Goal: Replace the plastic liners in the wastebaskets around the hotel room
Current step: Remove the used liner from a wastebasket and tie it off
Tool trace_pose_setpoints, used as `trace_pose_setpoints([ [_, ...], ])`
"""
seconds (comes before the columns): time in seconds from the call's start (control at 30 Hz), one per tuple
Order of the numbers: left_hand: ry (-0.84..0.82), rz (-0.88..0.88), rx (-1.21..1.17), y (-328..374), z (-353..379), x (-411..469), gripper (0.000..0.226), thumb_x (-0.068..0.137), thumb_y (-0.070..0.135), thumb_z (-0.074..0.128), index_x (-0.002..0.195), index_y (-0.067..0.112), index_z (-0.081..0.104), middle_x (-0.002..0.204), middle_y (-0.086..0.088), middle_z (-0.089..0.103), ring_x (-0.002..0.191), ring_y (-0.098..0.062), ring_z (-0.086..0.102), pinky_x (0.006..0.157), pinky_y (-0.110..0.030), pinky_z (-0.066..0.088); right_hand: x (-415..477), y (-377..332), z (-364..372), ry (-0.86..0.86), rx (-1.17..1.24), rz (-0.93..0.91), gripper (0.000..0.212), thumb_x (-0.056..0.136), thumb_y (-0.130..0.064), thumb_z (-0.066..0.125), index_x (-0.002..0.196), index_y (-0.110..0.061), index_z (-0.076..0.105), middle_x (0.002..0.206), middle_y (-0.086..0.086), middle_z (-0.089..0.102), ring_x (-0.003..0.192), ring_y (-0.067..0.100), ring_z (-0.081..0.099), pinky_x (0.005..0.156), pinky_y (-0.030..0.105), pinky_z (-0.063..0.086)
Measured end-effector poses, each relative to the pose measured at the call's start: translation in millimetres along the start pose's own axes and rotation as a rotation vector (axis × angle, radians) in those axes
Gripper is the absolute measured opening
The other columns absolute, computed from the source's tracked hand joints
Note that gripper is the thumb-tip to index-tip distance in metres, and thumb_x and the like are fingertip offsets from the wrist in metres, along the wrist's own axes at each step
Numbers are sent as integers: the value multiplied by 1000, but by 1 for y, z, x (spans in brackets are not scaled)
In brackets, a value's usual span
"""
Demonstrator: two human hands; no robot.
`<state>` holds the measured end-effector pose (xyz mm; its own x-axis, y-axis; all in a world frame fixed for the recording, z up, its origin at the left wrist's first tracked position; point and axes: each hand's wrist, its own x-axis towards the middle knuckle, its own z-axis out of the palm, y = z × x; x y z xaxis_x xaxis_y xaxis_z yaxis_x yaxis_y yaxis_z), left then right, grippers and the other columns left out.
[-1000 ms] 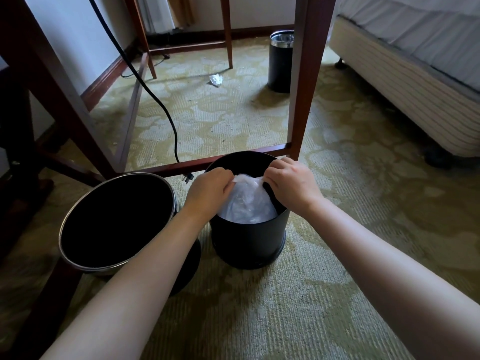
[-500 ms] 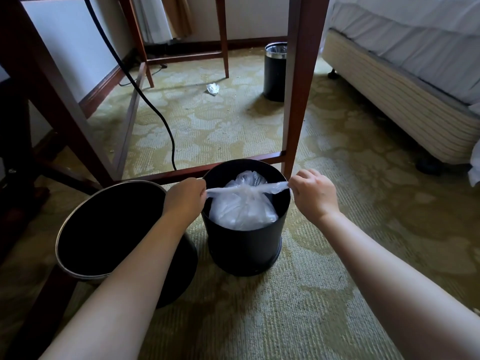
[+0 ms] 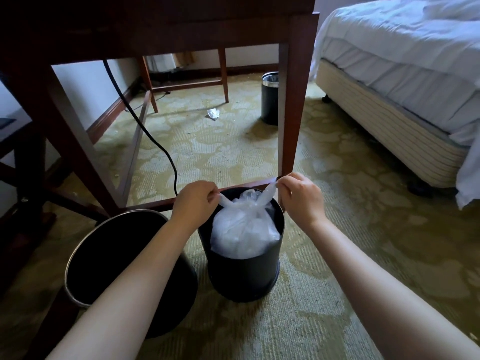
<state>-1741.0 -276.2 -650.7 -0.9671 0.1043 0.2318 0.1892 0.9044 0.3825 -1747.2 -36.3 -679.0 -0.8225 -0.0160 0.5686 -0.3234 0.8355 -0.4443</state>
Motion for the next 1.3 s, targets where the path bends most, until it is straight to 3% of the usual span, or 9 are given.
trace_pose_setpoints([
  [0.23, 83, 116, -155, 53, -55, 43, 12, 86, 14, 60, 81, 7, 69, 78, -3, 68, 75, -18, 61, 71, -33, 51, 39, -10, -51, 199, 101, 11, 11, 90, -9, 66, 81, -8, 73, 80, 3, 68, 61, 14, 56, 55, 24, 42],
  [0.33, 148, 143, -261, 86, -76, 58, 12, 84, 11, 61, 77, 8, 70, 68, 2, 64, 66, -12, 58, 63, -28, 47, 63, -11, -84, 283, 108, 23, 11, 91, -11, 66, 83, -8, 73, 81, 3, 68, 62, 9, 54, 55, 25, 47],
  [0.47, 200, 246, -352, 131, -103, 75, 14, 82, 6, 63, 70, 13, 66, 55, 11, 52, 54, -4, 47, 56, -16, 38, 87, -9, -136, 398, 115, 41, 17, 92, -16, 63, 81, -7, 73, 80, 2, 68, 62, 7, 53, 56, 12, 40],
  [0.63, 138, 319, -351, 180, -107, 89, 10, 80, 8, 68, 73, 14, 70, 53, 14, 51, 51, -3, 47, 53, -8, 34, 75, 14, -185, 471, 116, 79, 18, 92, -15, 61, 82, -6, 73, 80, 2, 67, 65, 12, 58, 61, 20, 46],
  [0.77, -6, 288, -319, 212, -65, 92, 7, 79, 9, 66, 74, 12, 70, 57, 12, 52, 54, -3, 47, 54, -17, 35, 44, 53, -192, 423, 75, 168, 18, 92, -18, 60, 84, -8, 73, 82, 1, 67, 68, 12, 58, 61, 23, 47],
  [0.87, -86, 255, -266, 226, -21, 92, 9, 79, 9, 63, 72, 12, 67, 61, 10, 53, 63, -12, 52, 56, -22, 37, 17, 85, -183, 299, 35, 277, 13, 92, -15, 63, 84, -9, 72, 83, 2, 67, 70, 19, 61, 61, 30, 49],
  [1.1, -307, 116, -133, 236, 77, 82, 10, 81, 11, 59, 77, 11, 69, 79, -3, 63, 82, -22, 60, 69, -30, 47, -61, 139, -147, 1, -32, 683, 19, 95, -26, 55, 92, -16, 71, 93, 3, 67, 86, 26, 61, 66, 32, 43],
  [1.2, -358, 29, -148, 237, 110, 70, 11, 80, 11, 59, 74, 8, 68, 84, -9, 68, 82, -25, 63, 71, -30, 49, -75, 156, -141, -97, -11, 860, 21, 95, -28, 52, 89, -18, 69, 91, 3, 69, 84, 25, 59, 65, 32, 43],
  [1.3, -416, -27, -169, 237, 135, 57, 13, 80, 10, 58, 71, 7, 68, 76, -11, 68, 77, -27, 66, 68, -33, 52, -86, 172, -139, -154, -15, 980, 22, 94, -28, 53, 86, -16, 69, 92, 5, 70, 86, 27, 59, 66, 31, 41],
])
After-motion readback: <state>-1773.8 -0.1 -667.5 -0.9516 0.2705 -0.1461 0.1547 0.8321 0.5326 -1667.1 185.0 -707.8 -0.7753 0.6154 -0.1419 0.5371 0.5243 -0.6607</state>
